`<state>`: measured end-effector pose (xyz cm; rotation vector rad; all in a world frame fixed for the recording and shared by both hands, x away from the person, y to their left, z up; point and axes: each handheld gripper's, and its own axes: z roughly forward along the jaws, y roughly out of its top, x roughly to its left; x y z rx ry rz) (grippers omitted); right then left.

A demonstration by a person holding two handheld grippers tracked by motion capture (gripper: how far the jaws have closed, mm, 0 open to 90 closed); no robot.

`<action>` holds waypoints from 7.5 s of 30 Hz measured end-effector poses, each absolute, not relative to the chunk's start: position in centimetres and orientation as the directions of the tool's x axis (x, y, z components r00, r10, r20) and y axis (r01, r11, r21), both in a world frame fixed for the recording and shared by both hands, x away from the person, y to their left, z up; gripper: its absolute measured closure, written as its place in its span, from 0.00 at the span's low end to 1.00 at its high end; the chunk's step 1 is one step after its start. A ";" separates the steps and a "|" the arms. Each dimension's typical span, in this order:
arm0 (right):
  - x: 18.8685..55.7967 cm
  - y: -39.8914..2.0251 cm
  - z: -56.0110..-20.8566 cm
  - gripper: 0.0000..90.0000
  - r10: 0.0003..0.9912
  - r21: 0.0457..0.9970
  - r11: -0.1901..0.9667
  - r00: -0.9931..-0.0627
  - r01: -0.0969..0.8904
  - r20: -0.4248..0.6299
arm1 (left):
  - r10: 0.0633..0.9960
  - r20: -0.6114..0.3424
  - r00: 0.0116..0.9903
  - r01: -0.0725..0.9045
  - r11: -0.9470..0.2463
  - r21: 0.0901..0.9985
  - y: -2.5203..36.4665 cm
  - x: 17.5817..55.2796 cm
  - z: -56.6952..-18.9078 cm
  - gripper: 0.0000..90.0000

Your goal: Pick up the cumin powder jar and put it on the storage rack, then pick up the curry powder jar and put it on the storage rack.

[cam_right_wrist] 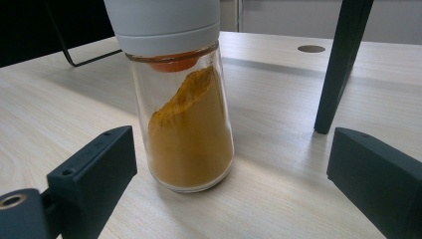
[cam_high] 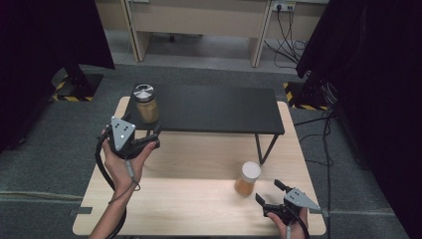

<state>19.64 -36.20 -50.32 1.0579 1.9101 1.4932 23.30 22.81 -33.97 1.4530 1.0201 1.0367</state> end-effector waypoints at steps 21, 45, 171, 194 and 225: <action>19.6 -36.1 -50.3 0.06 0.811 0.957 0.105 -0.580 0.269 0.074 | 0.963 0.060 0.264 0.091 -0.087 0.992 23.5 18.5 -38.7 0.07; 19.6 -36.2 -50.4 0.06 0.811 0.958 0.103 -0.580 0.268 0.075 | 0.966 0.051 0.253 0.075 -0.072 0.995 23.3 16.5 -42.7 0.07; 19.2 -34.8 -47.8 0.02 0.758 0.991 0.079 -0.652 0.104 0.008 | 0.950 -0.070 0.303 0.207 0.006 0.978 23.1 17.6 -51.8 0.10; 22.0 -33.0 -48.2 0.09 0.747 0.990 0.086 -0.664 0.109 0.008 | 0.950 -0.069 0.305 0.209 0.003 0.978 23.0 17.7 -51.7 0.10; 23.8 -32.6 -49.6 0.37 0.741 0.995 0.053 -0.671 0.090 0.021 | 0.949 -0.070 0.308 0.205 0.006 0.979 23.1 17.7 -51.8 0.10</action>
